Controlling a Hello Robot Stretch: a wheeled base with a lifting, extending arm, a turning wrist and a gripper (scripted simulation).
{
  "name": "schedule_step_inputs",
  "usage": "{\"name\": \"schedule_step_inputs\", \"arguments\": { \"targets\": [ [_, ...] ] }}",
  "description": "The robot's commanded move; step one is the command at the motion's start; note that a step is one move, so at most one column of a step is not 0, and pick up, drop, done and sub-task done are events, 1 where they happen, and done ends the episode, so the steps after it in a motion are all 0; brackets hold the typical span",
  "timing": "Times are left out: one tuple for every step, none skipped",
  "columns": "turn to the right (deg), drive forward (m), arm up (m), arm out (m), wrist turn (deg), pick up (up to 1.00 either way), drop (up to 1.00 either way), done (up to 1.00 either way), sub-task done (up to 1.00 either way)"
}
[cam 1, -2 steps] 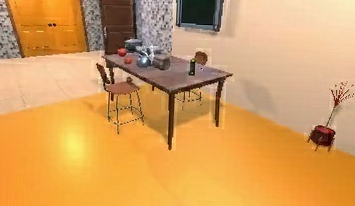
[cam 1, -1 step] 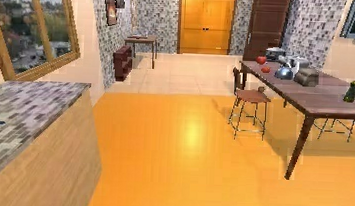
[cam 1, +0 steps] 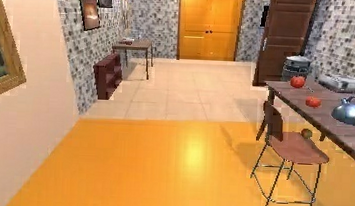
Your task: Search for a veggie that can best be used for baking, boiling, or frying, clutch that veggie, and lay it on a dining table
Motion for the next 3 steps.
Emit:
{"name": "schedule_step_inputs", "arguments": {
  "targets": [
    [0.0, 0.75, 0.00, 0.00, 0.0, 0.00, 0.00, 0.00, 0.00],
    [15.0, 0.00, 0.00, 0.00, 0.0, 0.00, 0.00, 0.00, 0.00],
    [0.0, 1.00, 0.00, 0.00, 0.0, 0.00, 0.00, 0.00, 0.00]
  ]
}}
